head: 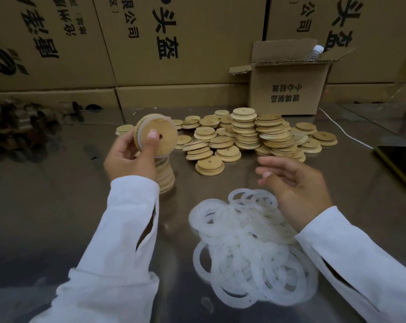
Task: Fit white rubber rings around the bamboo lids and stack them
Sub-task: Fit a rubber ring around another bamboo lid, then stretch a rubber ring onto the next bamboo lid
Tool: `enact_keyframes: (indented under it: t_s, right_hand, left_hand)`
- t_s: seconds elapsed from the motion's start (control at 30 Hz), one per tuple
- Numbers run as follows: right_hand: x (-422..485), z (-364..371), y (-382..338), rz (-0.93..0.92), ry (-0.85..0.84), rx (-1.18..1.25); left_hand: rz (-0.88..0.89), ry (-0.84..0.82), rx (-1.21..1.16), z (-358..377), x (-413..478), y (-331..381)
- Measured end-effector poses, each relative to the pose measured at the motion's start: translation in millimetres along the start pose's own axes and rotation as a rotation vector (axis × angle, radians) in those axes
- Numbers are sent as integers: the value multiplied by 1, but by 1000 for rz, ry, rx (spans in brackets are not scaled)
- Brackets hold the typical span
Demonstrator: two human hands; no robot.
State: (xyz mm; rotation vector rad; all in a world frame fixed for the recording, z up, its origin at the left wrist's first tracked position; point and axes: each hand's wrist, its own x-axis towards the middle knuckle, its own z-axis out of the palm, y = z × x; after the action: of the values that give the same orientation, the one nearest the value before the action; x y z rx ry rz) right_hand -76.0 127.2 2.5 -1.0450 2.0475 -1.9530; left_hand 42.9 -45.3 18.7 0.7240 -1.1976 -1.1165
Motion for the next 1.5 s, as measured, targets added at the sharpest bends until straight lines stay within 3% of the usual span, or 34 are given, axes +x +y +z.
enact_keyframes:
  t_s: [0.3,0.47,0.57,0.8,0.9,0.97,1.0,1.1,1.17,1.3,1.4,1.5]
  right_hand:
    - [2,-1,4,34,16,-30]
    - [4,-1,7,51,44,-32]
    - [5,-1,9,64,48,-31]
    - [6,-1,9,63,43,-30]
    - [6,-2,9,64,39,-31]
    - [7,-1,7,54,30,-46]
    - [9,1,6,42,18,-55]
    - [16,15,1,-23,-49,-107]
    - [28,27,0,-37,-81,-159]
    - [61,52,1,19,-52,-233]
    - [83,73,5,40,-77,-355]
    - [97,90,16,142,-204,-541]
  left_hand:
    - [-152,160,133,-10,20,-17]
    - [-386,124,194,-12,31,-26]
    - [-417,47,230,-14,35,-32]
    - [-268,-47,316,-10,28,-31]
    - [205,-10,491,-8,12,-20]
    - [481,-63,369,1,-6,-9]
    - [505,-153,280,6,-17,-4]
    - [283,-550,159,22,-44,-5]
    - [102,-700,185,28,-56,-15]
    - [-285,-641,198,36,-60,-32]
    - [-384,-584,153,39,-58,-36]
    - [-437,-526,119,39,-53,-39]
